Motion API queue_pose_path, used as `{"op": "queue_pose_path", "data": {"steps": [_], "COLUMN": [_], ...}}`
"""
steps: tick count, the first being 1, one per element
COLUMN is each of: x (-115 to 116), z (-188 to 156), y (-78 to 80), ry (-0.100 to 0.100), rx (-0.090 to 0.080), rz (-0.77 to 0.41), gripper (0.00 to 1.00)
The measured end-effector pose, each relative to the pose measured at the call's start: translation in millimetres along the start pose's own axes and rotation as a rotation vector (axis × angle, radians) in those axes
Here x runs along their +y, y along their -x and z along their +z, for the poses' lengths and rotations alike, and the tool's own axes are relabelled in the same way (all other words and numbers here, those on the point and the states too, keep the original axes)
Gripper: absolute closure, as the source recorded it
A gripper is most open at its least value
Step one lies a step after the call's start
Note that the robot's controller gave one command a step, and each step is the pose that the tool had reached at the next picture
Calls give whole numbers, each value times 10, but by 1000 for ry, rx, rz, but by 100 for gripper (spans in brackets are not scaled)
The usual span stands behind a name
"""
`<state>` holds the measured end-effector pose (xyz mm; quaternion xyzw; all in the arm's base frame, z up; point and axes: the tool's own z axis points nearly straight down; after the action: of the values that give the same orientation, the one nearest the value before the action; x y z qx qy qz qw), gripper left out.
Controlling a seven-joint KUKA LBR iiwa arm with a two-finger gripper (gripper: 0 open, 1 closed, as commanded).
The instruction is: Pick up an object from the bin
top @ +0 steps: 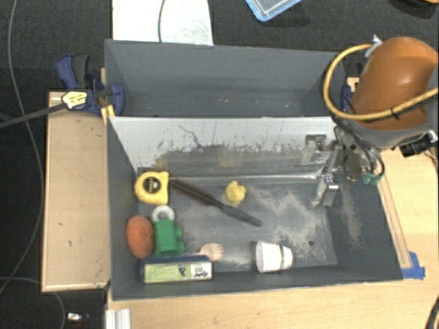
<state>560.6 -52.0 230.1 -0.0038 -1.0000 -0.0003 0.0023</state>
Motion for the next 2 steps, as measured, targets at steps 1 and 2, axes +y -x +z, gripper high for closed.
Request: {"op": "queue_pose_path", "data": {"steps": [1, 2], "x": [2, 242], "z": [-47, 600], "y": [14, 71], "ry": [-1, 0], "rx": [-9, -14], "rz": [-2, 64], "gripper": [0, 0]}}
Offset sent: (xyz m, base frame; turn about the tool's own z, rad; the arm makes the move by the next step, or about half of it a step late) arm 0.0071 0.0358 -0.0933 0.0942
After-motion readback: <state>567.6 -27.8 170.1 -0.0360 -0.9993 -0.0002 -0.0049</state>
